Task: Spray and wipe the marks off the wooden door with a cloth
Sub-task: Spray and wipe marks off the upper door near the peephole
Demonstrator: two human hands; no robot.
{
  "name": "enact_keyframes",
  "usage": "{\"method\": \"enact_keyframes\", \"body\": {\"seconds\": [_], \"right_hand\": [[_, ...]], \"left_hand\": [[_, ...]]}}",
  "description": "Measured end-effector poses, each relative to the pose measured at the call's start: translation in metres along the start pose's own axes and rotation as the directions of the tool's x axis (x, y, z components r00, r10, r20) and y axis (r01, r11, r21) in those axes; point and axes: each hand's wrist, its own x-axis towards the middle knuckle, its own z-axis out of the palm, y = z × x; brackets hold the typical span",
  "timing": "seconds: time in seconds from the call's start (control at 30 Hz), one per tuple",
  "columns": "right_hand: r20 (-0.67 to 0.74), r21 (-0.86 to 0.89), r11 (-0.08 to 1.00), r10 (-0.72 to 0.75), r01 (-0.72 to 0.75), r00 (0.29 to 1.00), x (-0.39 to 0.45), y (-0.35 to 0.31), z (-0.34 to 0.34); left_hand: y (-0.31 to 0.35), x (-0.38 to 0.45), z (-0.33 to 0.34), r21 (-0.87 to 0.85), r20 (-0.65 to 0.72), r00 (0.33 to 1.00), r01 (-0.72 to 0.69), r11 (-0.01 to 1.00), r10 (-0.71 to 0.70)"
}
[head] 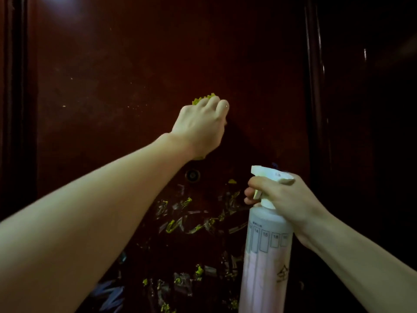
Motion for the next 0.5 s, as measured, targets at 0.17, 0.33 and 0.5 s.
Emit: {"method": "enact_keyframes", "body": {"seconds": [0.17,0.33,0.5], "right_hand": [[-0.009,-0.125,0.991,-0.039,0.038,0.999,-0.003,0.01,-0.002],[-0.151,-0.003,1.0,0.025,-0.026,0.988,-0.001,0.019,-0.009],[-0.157,-0.071,0.997,-0.034,0.023,0.987,0.0,0.021,-0.015]], "left_hand": [[0.029,-0.036,0.009,-0.078,0.018,0.99,-0.141,0.987,0.143],[0.052,-0.063,0.014,-0.129,0.103,0.936,-0.322,0.938,0.336],[0.047,-0.023,0.014,-0.107,0.013,0.986,-0.162,0.981,0.164]]}}
